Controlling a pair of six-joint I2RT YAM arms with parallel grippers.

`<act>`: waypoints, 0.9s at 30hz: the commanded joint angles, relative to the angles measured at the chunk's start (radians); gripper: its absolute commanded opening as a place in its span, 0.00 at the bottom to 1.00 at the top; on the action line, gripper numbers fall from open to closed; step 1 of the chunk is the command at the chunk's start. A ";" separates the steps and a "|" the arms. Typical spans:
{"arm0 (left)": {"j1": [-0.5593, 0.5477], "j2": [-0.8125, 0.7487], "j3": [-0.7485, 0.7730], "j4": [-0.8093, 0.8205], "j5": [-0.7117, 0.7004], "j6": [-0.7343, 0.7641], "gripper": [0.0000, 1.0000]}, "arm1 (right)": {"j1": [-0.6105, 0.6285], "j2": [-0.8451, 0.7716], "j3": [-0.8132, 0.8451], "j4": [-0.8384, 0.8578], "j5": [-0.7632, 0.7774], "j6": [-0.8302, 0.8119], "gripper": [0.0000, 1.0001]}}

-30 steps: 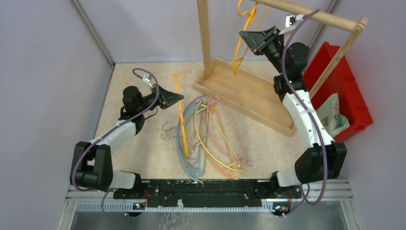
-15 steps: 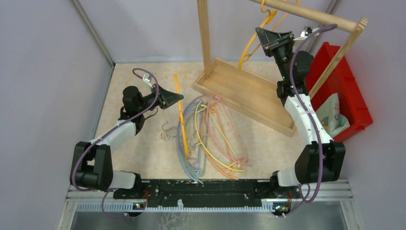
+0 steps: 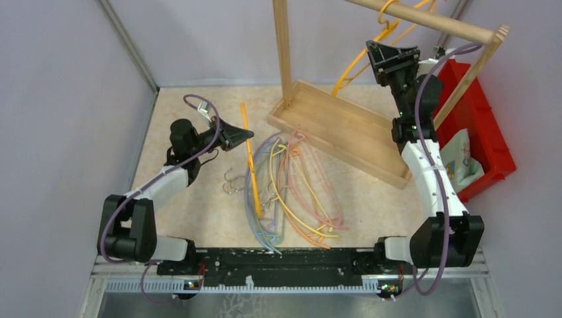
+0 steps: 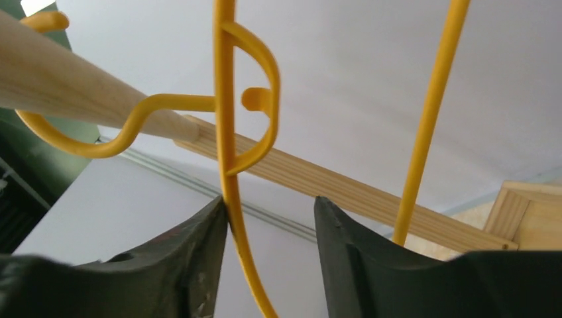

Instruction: Organize the hangers

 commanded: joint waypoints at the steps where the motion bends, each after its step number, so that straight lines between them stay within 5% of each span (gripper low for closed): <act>1: 0.000 0.016 0.013 0.000 0.038 0.031 0.00 | -0.007 -0.098 -0.006 -0.111 0.015 -0.066 0.55; 4: 0.000 0.025 0.014 0.007 0.040 0.026 0.00 | -0.008 -0.141 -0.017 -0.172 0.010 -0.115 0.68; 17: 0.000 0.121 0.040 0.089 0.054 -0.021 0.00 | 0.007 -0.433 -0.076 -0.587 -0.008 -0.494 0.75; 27: 0.000 0.320 0.191 0.354 0.071 -0.408 0.00 | 0.150 -0.379 0.032 -0.944 -0.134 -0.874 0.75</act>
